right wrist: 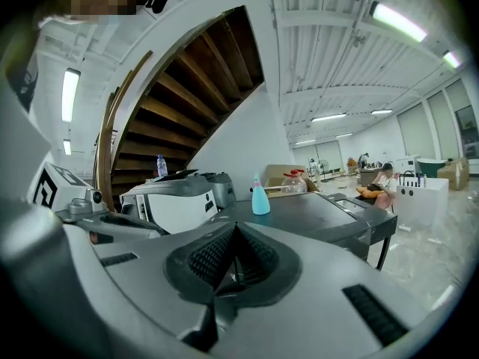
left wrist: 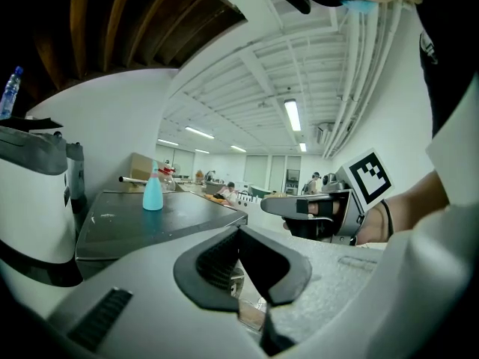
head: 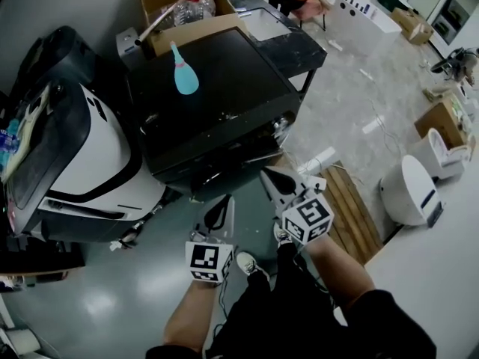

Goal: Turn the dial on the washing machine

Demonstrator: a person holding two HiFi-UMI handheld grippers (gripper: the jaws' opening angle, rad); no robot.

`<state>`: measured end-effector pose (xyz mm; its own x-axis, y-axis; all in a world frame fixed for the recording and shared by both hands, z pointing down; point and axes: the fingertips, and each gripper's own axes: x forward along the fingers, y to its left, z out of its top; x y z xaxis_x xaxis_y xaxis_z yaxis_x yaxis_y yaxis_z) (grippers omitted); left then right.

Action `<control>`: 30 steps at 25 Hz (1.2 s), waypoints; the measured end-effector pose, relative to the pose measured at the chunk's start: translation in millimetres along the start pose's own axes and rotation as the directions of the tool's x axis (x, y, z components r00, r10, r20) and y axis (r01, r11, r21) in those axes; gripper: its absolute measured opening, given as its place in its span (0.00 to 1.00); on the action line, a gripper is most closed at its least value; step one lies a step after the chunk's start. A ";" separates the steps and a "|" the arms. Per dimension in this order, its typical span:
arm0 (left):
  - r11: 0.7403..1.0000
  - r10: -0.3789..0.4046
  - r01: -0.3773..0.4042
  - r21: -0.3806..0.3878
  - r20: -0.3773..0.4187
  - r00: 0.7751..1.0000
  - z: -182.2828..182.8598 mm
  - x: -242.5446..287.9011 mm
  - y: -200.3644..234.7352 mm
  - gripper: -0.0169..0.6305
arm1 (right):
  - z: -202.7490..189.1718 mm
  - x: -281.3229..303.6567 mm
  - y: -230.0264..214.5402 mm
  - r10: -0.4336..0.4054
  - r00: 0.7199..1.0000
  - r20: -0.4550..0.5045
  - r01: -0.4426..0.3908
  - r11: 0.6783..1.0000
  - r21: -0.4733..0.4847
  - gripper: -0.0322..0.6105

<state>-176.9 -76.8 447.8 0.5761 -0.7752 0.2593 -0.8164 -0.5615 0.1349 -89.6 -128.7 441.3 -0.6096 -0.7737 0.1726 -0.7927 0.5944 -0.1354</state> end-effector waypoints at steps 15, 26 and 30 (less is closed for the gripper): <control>1.000 0.019 -0.020 0.018 0.056 0.998 18.7 -46.6 -53.0 0.03 | 29.1 -79.2 29.2 0.041 0.999 0.009 -0.041 0.999 -0.010 0.05; 0.995 0.099 -0.101 0.025 0.075 0.992 20.2 -55.3 -148.3 0.03 | 32.0 -169.1 7.8 0.123 0.992 0.027 -0.123 0.992 -0.009 0.05; 0.993 0.112 -0.115 0.030 0.082 0.990 19.7 -59.1 -186.6 0.03 | 29.2 -202.1 2.5 0.157 0.986 0.058 -0.156 0.987 -0.025 0.05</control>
<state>-57.8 68.1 388.5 0.4821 -0.8544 0.1938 -0.8756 -0.4771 0.0751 31.7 22.7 377.6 -0.7257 -0.6818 0.0924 -0.6875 0.7132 -0.1366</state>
